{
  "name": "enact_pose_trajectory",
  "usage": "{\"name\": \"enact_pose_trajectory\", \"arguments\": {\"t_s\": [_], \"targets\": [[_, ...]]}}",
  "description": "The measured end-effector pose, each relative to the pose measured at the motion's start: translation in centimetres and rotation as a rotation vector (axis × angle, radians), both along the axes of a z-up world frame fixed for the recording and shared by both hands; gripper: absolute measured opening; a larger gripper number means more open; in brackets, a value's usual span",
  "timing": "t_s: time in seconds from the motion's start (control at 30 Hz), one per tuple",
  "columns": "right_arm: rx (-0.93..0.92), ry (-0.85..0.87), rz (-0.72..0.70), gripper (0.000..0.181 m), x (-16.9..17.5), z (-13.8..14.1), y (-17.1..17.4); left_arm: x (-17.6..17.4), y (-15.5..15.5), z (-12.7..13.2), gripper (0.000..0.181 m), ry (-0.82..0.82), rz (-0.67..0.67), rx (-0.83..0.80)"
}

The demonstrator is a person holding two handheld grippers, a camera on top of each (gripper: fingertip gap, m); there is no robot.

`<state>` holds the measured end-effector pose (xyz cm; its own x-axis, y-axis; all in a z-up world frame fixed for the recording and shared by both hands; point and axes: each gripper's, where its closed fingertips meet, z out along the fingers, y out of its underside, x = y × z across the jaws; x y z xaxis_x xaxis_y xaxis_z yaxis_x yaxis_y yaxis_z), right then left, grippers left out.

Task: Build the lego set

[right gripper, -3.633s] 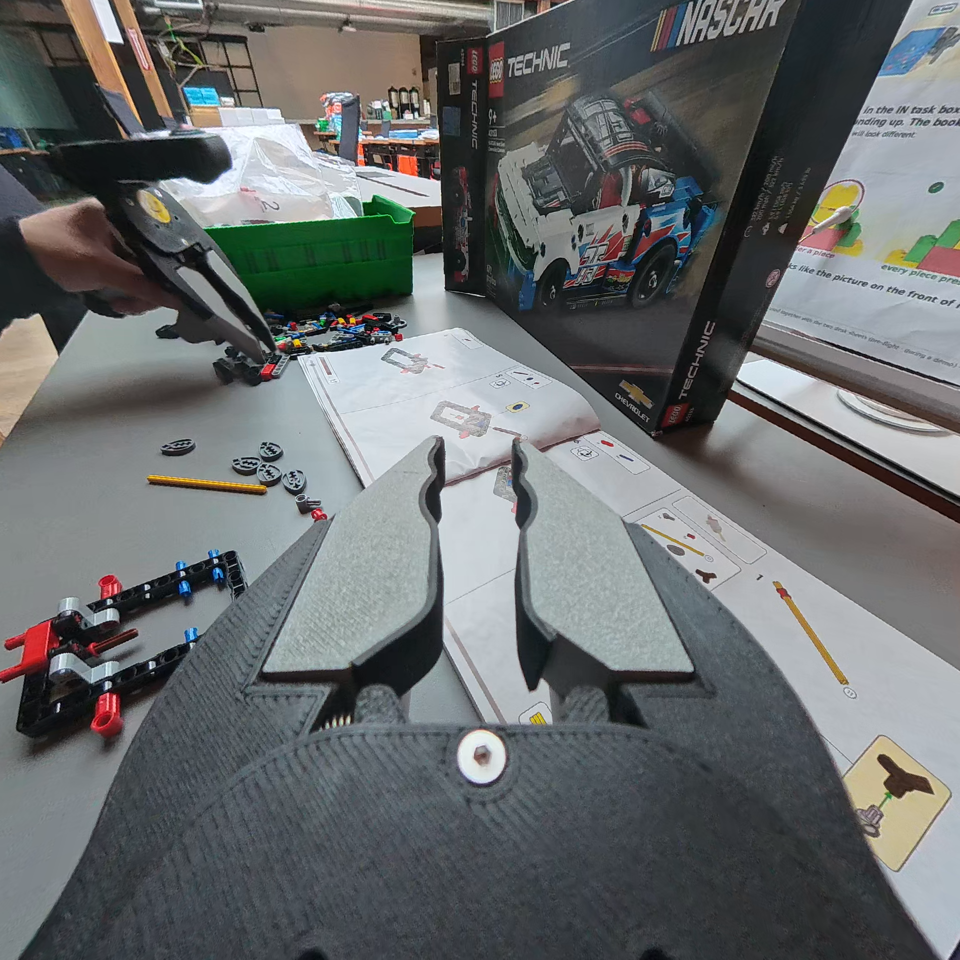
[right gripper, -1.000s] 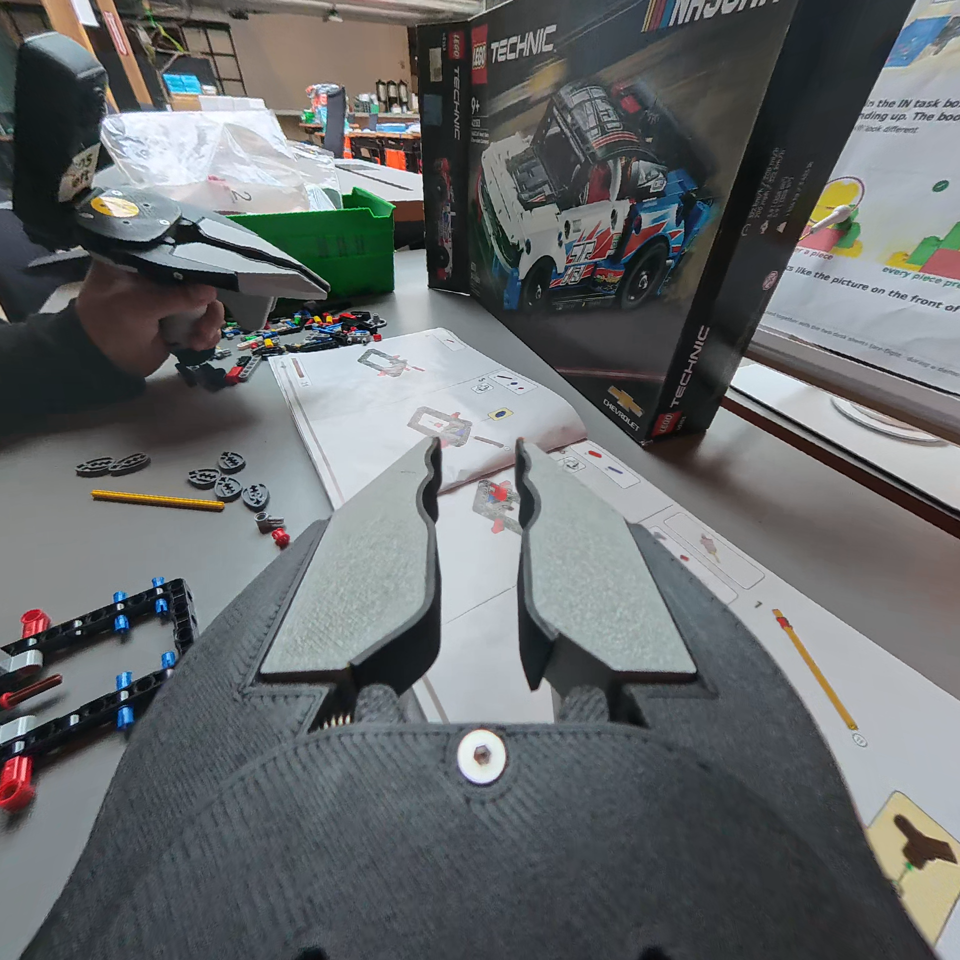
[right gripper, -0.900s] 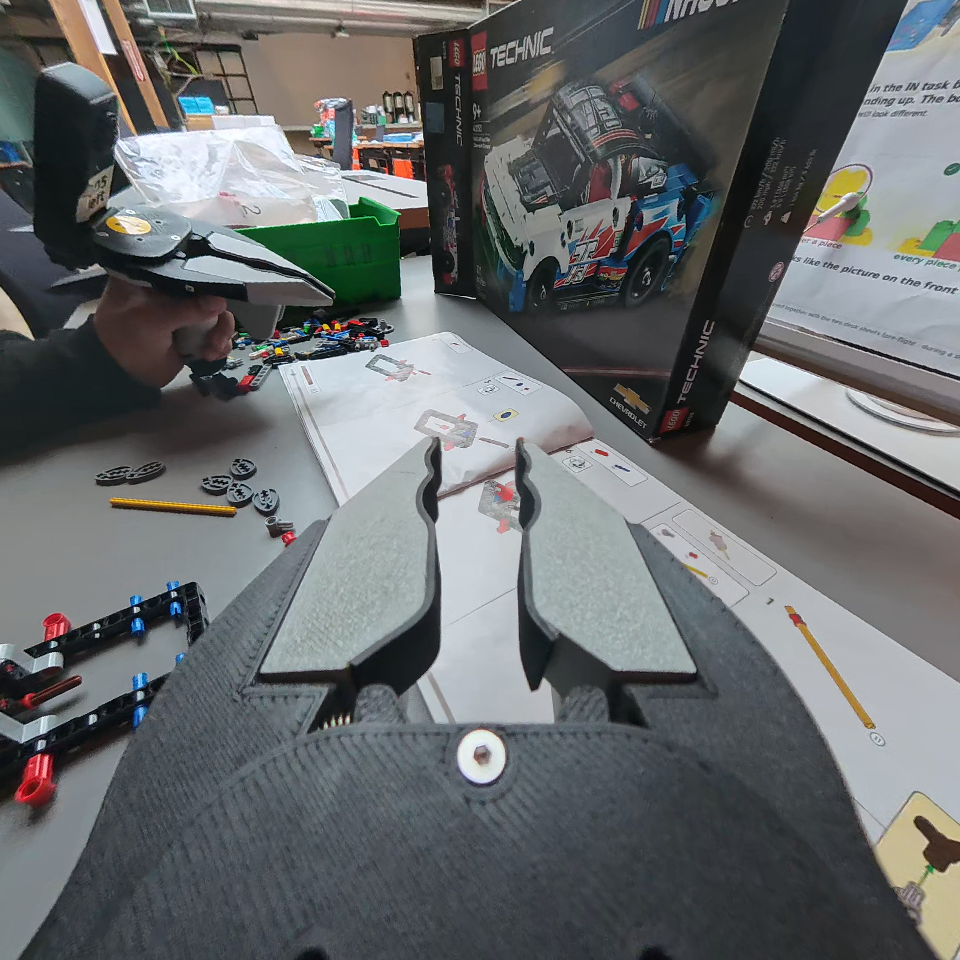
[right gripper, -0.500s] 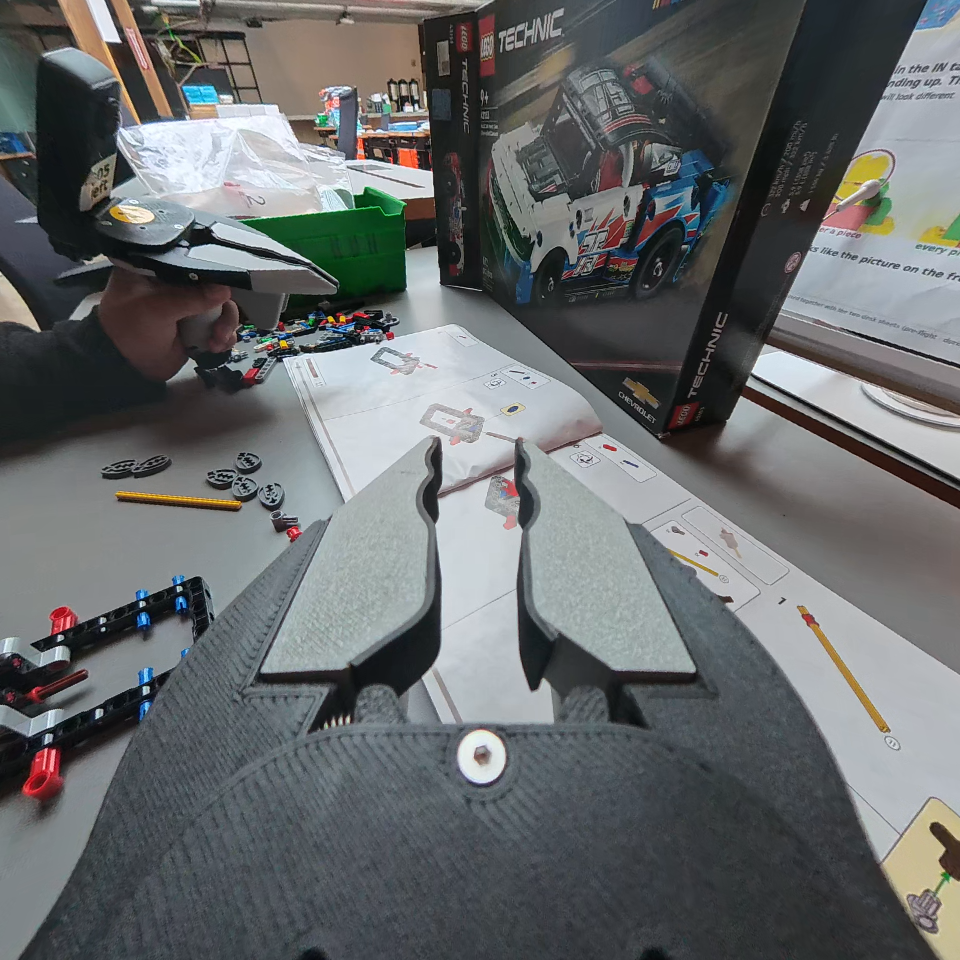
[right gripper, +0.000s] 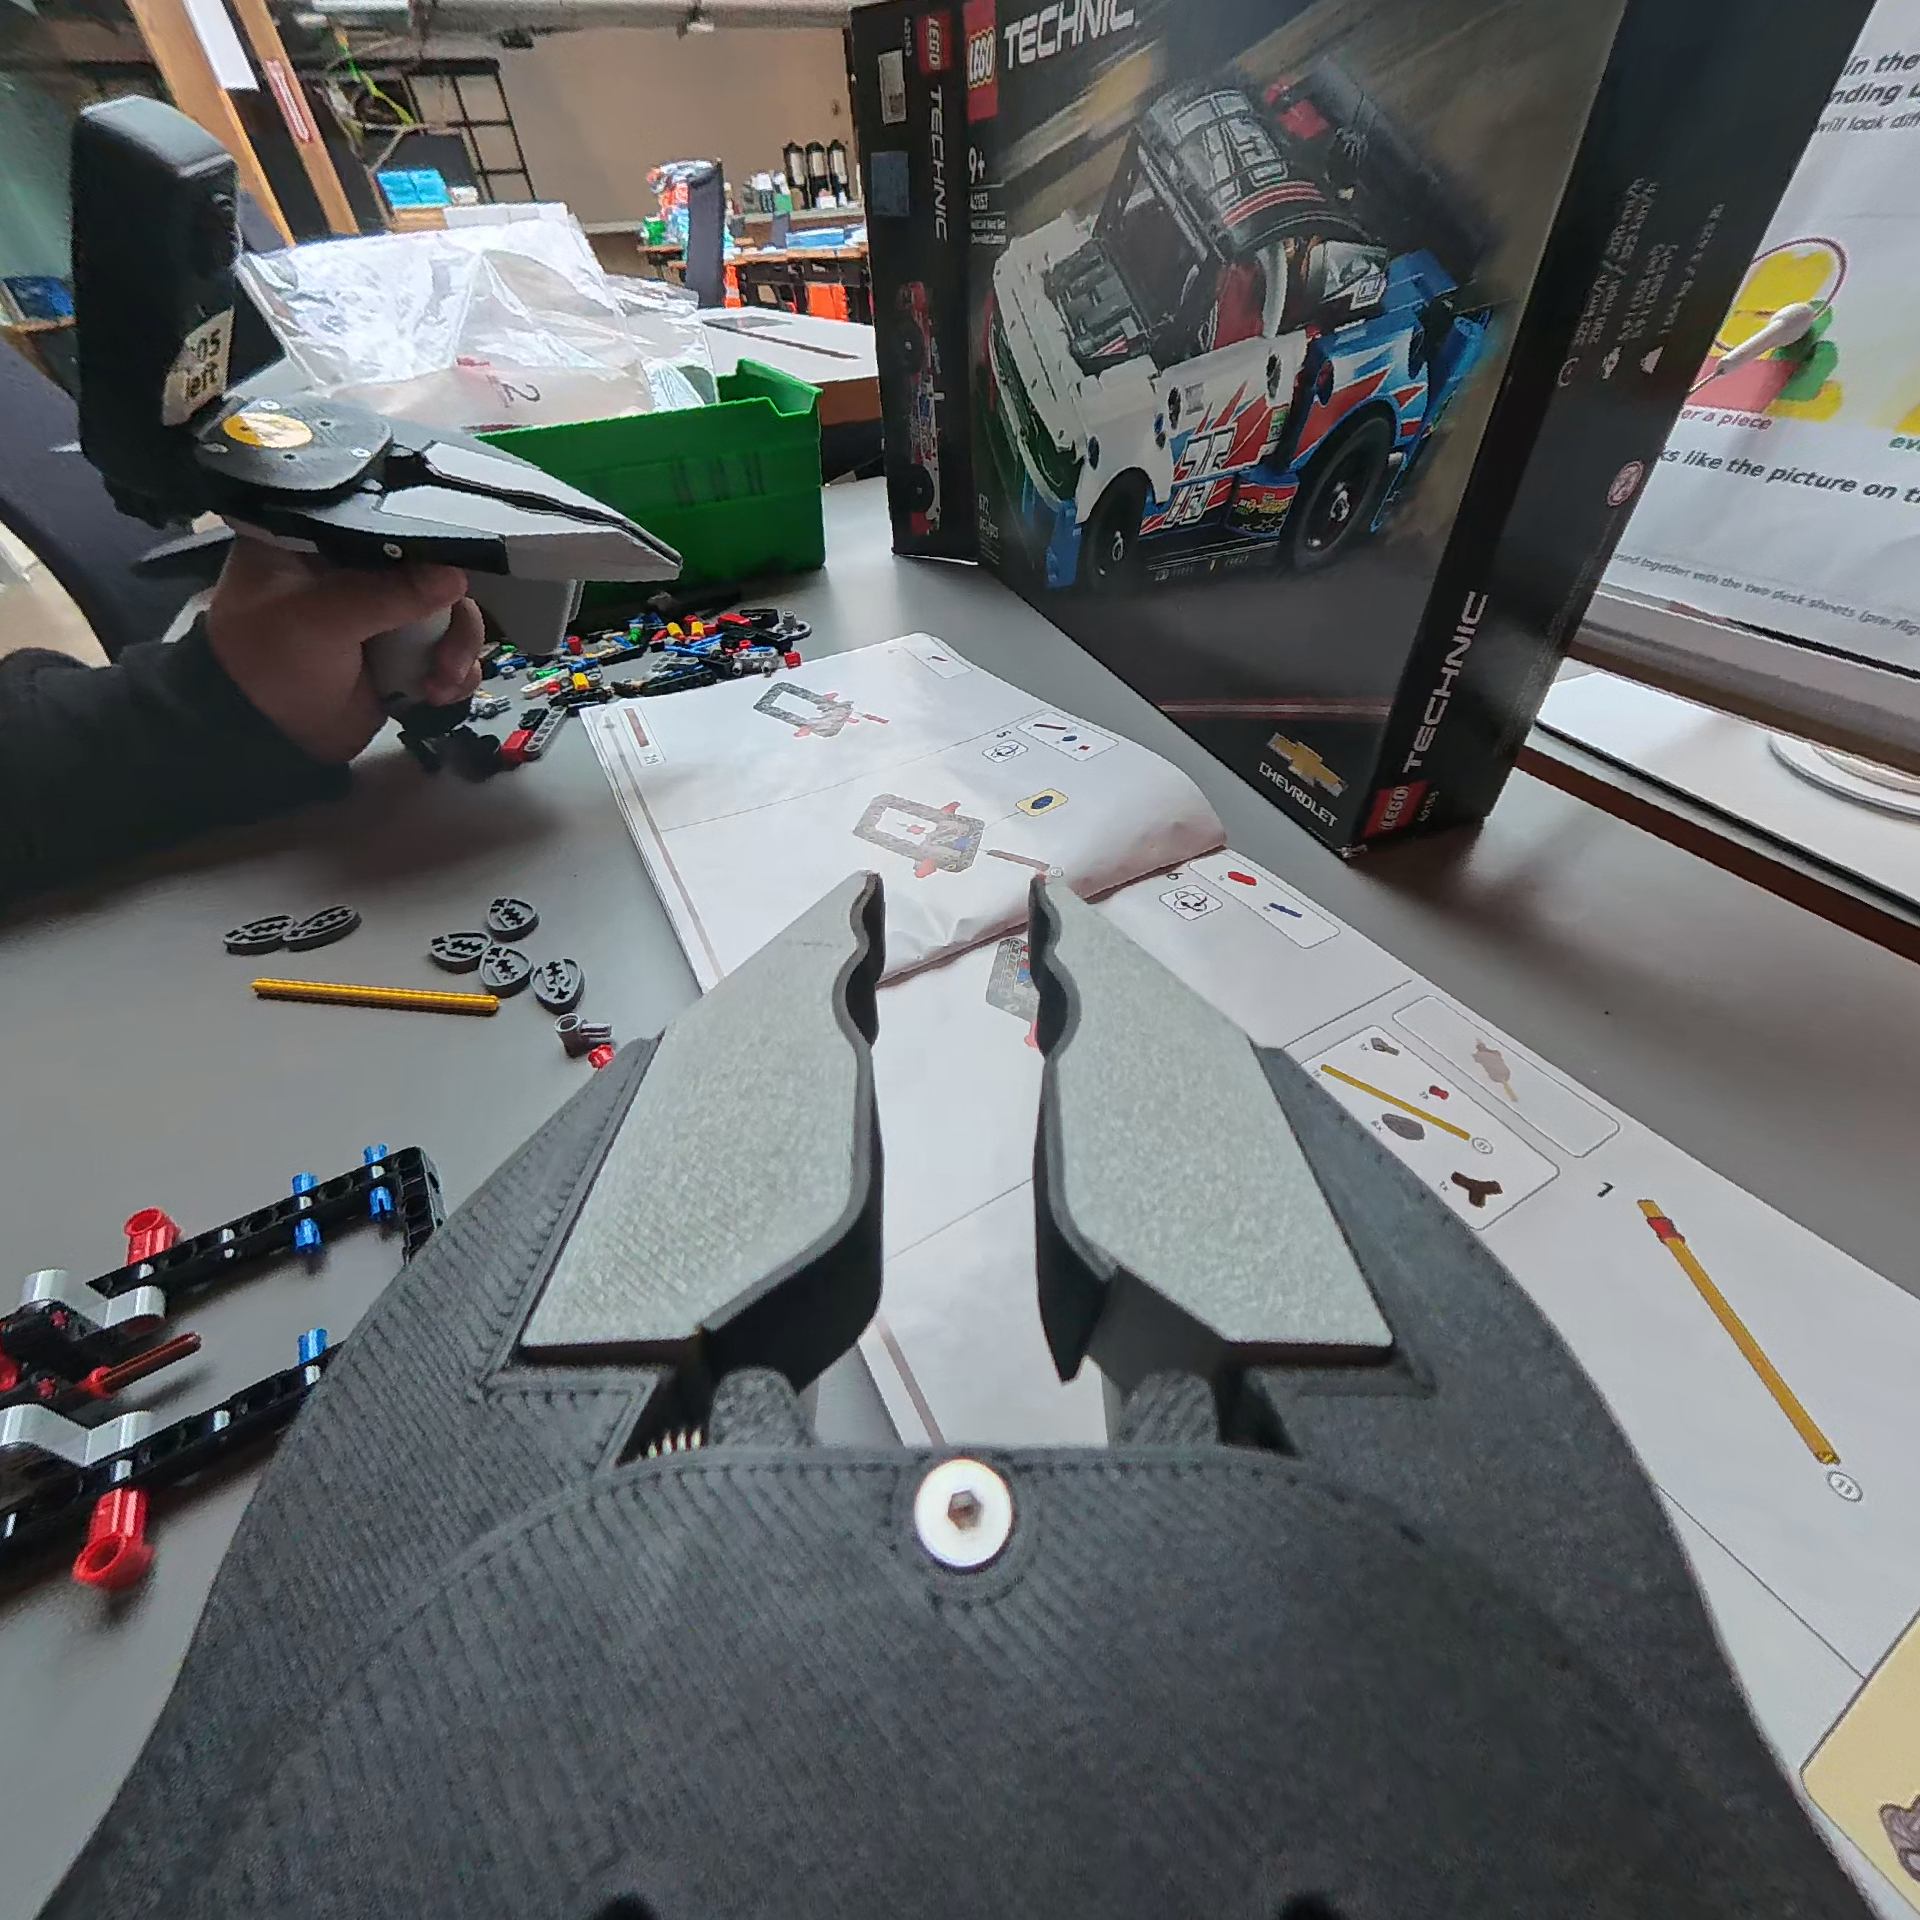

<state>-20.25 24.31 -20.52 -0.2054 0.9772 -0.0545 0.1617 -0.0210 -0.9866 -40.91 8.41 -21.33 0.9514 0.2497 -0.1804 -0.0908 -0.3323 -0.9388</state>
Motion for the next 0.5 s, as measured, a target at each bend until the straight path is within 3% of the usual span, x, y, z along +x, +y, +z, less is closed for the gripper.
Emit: {"name": "enact_pose_trajectory", "arguments": {"t_s": [0.17,0.27,0.4,0.5], "targets": [[-0.001,0.002,-0.006,0.024,0.1,0.0,0.1,-0.2,-0.5,0.9,0.000,0.037,0.034,0.032],[-0.001,0.004,-0.011,0.024,0.1,0.1,0.2,-0.5,-1.4,2.8,0.000,0.110,0.086,0.094],[0.016,0.004,-0.012,0.024,0.3,0.1,0.0,-1.9,-4.9,5.0,0.000,0.119,0.202,0.186],[0.032,0.005,-0.010,0.023,0.4,0.1,-0.2,-3.1,-7.9,4.9,0.000,0.101,0.256,0.197]]}}
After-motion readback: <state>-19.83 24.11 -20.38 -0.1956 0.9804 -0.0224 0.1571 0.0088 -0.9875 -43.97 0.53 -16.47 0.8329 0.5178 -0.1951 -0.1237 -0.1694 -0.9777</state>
